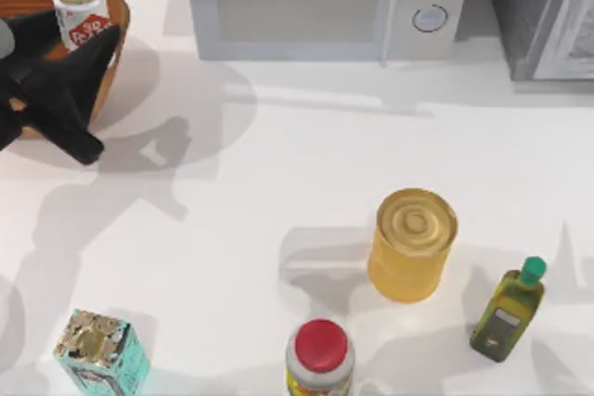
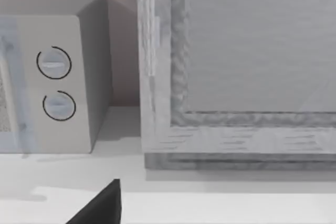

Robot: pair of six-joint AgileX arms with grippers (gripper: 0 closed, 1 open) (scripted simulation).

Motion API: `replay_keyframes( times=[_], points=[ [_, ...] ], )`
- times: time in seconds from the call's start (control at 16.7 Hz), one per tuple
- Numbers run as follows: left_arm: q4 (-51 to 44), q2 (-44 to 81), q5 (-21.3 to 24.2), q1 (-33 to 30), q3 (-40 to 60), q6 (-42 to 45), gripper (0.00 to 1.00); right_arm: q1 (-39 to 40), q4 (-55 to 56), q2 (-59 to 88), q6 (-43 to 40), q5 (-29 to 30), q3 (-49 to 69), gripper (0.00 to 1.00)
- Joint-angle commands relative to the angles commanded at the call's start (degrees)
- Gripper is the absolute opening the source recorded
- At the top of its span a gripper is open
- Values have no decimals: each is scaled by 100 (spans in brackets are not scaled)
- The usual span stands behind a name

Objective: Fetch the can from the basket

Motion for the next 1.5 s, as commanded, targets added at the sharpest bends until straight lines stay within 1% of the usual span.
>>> replay_keyframes(
  times=[0.3, 0.48, 0.66, 0.78, 0.9, 1.02, 1.38, 1.5],
  points=[
    [1667, 3491, 1769, -294, 1347, 18, 0, 0, 0, 0, 0, 0, 0, 100],
    [2593, 5354, 2735, -451, 2097, 34, 0, 0, 0, 0, 0, 0, 0, 100],
    [3396, 6843, 3549, -582, 2752, 67, 0, 0, 0, 0, 0, 0, 0, 100],
    [3838, 7594, 3986, -652, 3116, 97, 0, 0, 0, 0, 0, 0, 0, 100],
    [4182, 8135, 4319, -706, 3400, 129, 0, 0, 0, 0, 0, 0, 0, 100],
    [4394, 8440, 4521, -738, 3577, 153, 0, 0, 0, 0, 0, 0, 0, 100],
    [4464, 8534, 4586, -748, 3636, 162, 0, 0, 0, 0, 0, 0, 0, 100],
    [4464, 8534, 4586, -748, 3636, 162, 15, 0, 0, 0, 0, 0, 0, 100]
  ],
)
